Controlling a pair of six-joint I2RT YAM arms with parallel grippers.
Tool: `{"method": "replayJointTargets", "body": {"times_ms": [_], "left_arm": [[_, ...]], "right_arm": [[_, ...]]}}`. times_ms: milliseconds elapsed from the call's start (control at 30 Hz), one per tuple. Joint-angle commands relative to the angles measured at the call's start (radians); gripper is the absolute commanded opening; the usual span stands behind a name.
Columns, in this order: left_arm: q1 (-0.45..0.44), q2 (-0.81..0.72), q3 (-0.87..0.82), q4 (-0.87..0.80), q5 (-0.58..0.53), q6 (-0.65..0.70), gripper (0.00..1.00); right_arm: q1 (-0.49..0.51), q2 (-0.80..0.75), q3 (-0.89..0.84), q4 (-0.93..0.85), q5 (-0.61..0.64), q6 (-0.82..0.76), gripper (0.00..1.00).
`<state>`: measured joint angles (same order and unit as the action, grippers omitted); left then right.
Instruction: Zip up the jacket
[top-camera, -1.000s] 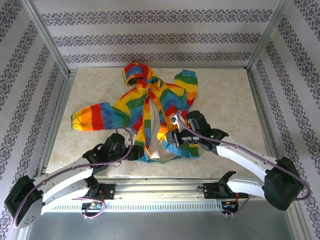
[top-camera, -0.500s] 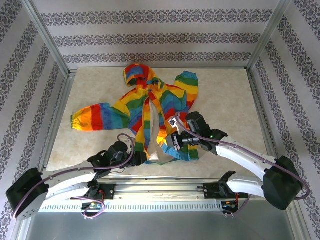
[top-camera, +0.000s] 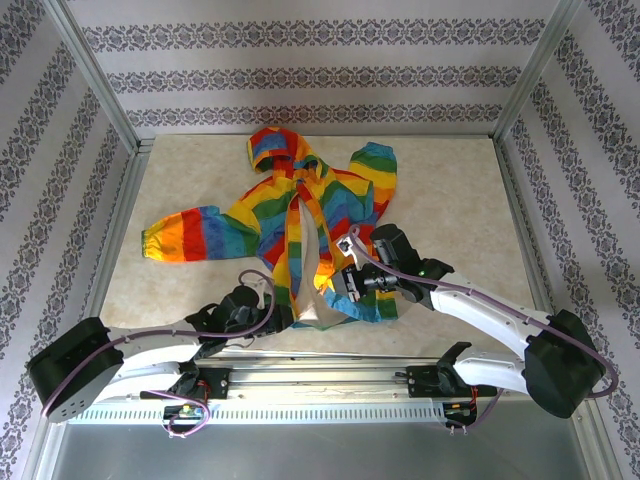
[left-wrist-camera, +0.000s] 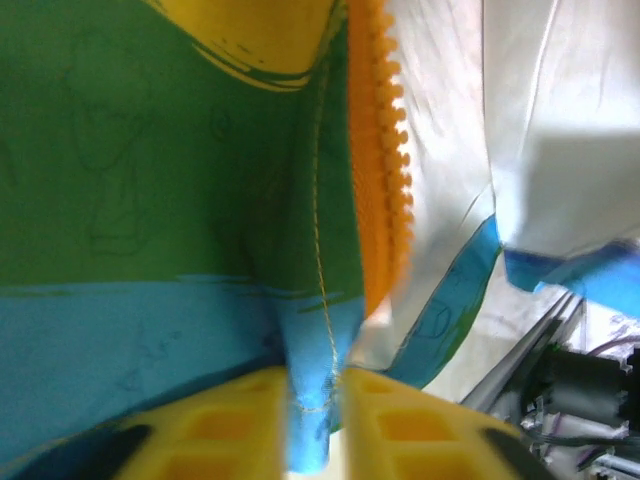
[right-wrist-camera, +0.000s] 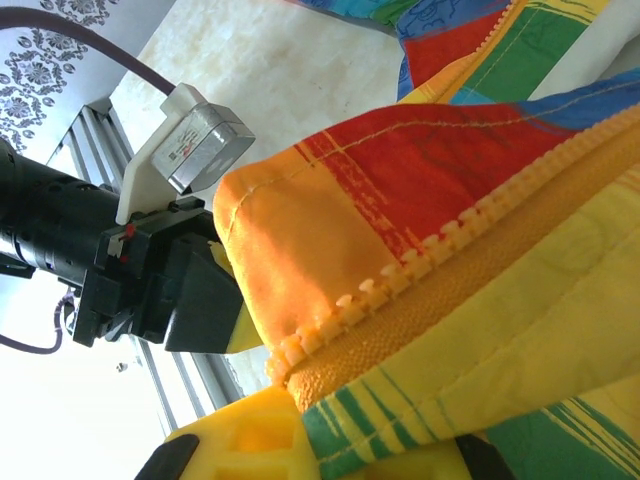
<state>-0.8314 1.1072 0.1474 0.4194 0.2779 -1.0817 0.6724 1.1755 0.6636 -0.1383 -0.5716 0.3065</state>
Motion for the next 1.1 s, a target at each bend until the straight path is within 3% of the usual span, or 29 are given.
{"method": "replayJointTargets", "body": {"times_ms": [0, 233, 500, 800, 1067], "left_arm": [[-0.011, -0.038, -0.013, 0.042, -0.018, 0.025, 0.03], [-0.008, -0.274, 0.026, -0.137, -0.010, 0.182, 0.00], [0.002, -0.471, 0.063, -0.136, 0.034, 0.424, 0.00], [0.017, -0.373, 0.130, -0.023, 0.156, 0.685, 0.00], [0.066, -0.203, 0.164, 0.125, 0.280, 0.766, 0.00]], "right_arm": [[0.006, 0.002, 0.006, 0.006, -0.045, -0.034, 0.00], [-0.009, 0.004, 0.046, -0.056, -0.115, -0.104, 0.00], [-0.017, 0.021, 0.099, -0.121, -0.245, -0.284, 0.00], [-0.023, 0.059, 0.185, -0.259, -0.243, -0.538, 0.00], [-0.045, 0.145, 0.303, -0.418, -0.261, -0.741, 0.00]]}}
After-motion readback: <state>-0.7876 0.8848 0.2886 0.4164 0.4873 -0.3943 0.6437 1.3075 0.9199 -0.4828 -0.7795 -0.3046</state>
